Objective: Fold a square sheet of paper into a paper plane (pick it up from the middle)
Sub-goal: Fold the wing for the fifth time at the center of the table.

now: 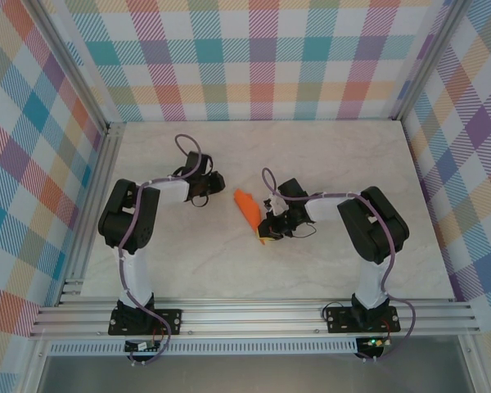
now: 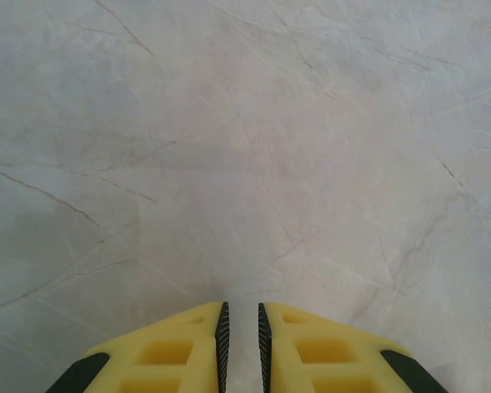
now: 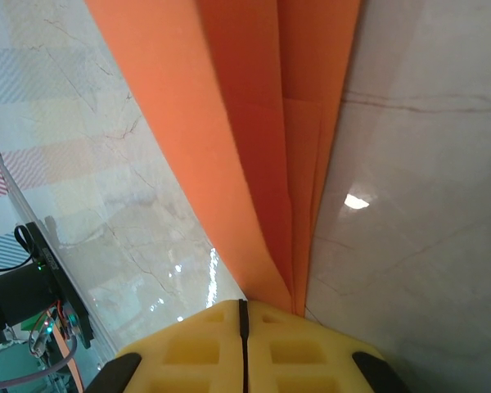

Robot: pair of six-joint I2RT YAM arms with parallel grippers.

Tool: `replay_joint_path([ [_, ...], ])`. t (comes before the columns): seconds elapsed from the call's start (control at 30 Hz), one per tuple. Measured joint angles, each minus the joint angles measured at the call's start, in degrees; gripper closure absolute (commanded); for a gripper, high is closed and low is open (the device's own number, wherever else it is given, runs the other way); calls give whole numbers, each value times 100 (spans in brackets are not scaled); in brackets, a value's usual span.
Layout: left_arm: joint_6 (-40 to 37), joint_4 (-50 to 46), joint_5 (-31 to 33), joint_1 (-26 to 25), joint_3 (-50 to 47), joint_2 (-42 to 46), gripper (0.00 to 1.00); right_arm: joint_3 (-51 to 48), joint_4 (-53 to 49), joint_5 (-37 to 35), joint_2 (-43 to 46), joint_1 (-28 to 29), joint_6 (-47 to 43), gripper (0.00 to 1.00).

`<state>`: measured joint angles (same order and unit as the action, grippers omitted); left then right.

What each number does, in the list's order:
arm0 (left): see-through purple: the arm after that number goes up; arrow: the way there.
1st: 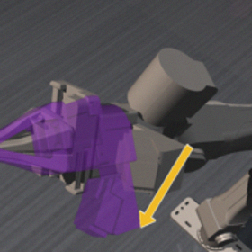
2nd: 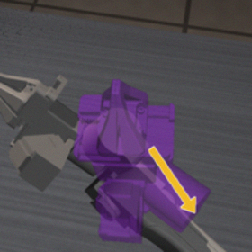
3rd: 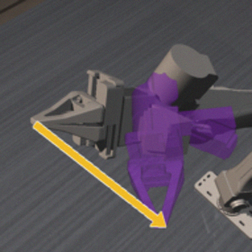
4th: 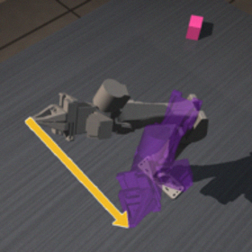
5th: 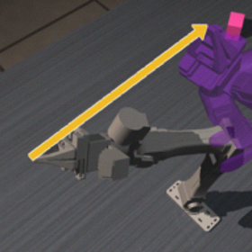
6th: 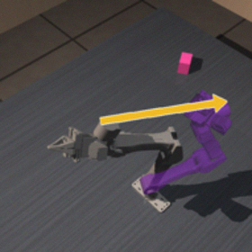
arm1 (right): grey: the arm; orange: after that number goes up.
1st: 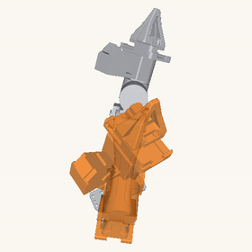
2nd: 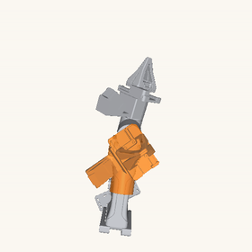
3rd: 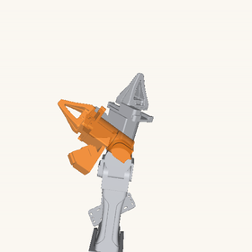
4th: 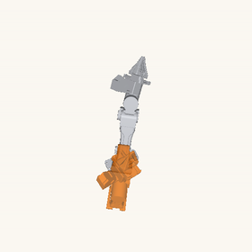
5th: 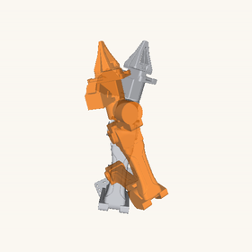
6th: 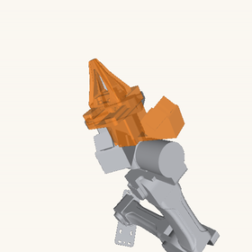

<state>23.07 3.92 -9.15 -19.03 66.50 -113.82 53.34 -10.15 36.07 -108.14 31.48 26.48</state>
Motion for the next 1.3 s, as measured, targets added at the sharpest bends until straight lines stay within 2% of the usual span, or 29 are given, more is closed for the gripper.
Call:
replay_joint_path([
  [0.23,127,533,-494,-50,-898,732,79,0,0,2,0,0,2,93],
  [0.37,332,903,-743,-232,-1421,1353,79,2,0,2,0,0,2,93],
  [0.5,568,1239,-907,-540,-1690,1620,79,2,2,2,0,0,2,93],
  [0.67,868,1390,-831,-1222,-1832,1615,84,2,2,4,0,0,2,93],
  [0.87,1364,1462,-658,-1749,-1956,1338,86,2,2,2,0,0,4,94],
  [1.03,1554,1458,-619,-1958,-1954,883,86,0,0,4,0,-2,4,94],
  [1.3,1657,1191,-487,-1969,-1766,833,86,-7,2,17,0,-4,4,95],
])
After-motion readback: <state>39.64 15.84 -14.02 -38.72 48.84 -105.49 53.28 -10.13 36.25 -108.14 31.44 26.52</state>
